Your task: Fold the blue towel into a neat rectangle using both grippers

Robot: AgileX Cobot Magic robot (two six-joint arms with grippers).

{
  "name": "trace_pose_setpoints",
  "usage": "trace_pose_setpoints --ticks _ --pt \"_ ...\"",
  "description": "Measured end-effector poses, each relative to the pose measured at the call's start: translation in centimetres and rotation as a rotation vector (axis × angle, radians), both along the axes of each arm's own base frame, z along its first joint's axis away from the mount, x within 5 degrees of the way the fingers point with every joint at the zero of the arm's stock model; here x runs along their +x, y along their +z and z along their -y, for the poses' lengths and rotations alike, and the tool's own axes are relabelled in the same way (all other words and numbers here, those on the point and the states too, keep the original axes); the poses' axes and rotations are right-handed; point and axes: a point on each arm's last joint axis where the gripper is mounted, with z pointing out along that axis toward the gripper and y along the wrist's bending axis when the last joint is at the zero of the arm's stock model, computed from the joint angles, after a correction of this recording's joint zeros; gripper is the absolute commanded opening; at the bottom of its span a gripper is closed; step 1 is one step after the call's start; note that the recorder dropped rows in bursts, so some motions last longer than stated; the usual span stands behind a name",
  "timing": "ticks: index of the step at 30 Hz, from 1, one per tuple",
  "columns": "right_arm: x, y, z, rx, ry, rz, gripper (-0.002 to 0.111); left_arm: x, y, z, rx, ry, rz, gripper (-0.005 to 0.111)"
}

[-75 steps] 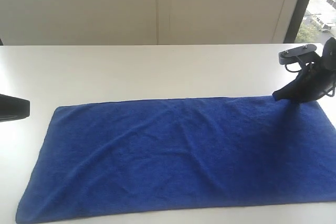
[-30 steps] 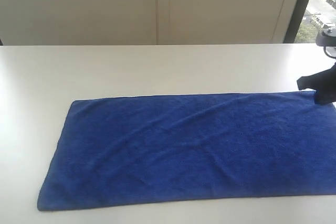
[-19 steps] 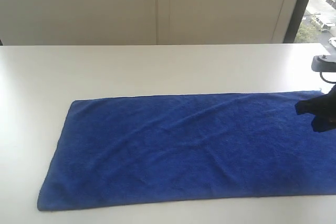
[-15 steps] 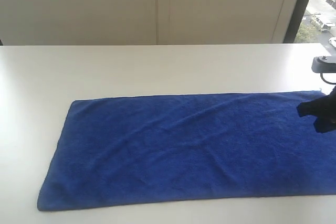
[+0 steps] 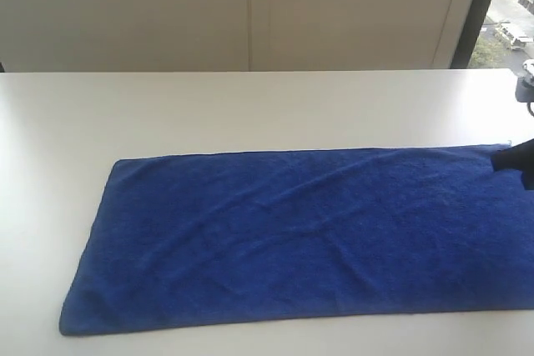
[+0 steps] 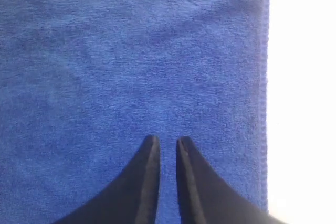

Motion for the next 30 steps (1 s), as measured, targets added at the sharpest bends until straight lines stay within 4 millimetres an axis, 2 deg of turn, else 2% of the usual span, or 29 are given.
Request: trace_pose_setpoints --ticks 3,8,11,14,17,21,27,30 --pt "0.5 -0.4 1.5 0.056 -0.006 -0.053 0.013 0.0 0.1 0.0 0.002 -0.003 0.010 0.000" --pt "1.3 -0.9 2.7 0.176 0.082 -0.129 0.014 0.0 0.1 0.0 0.001 -0.003 0.013 0.000" --pt "1.7 -1.4 3.0 0.165 0.131 -0.126 0.031 0.0 0.1 0.0 0.001 -0.004 0.014 0.000" --pt "2.0 -1.7 3.2 0.145 0.139 -0.112 0.043 0.0 0.1 0.0 0.001 -0.004 0.014 0.000" --pt "2.2 -2.0 3.7 0.093 0.145 -0.107 0.043 0.0 0.1 0.0 0.002 -0.003 0.015 0.000" --pt "2.7 -3.7 4.8 -0.009 0.142 -0.116 0.043 0.0 0.2 0.0 0.001 -0.005 0.021 0.000" --pt "3.8 -6.3 5.5 0.011 0.057 -0.126 0.043 0.0 0.2 0.0 0.001 -0.005 0.021 0.000" --pt "4.0 -6.6 5.6 0.023 0.052 -0.139 0.038 0.0 0.2 0.0 0.001 -0.005 0.021 0.000"
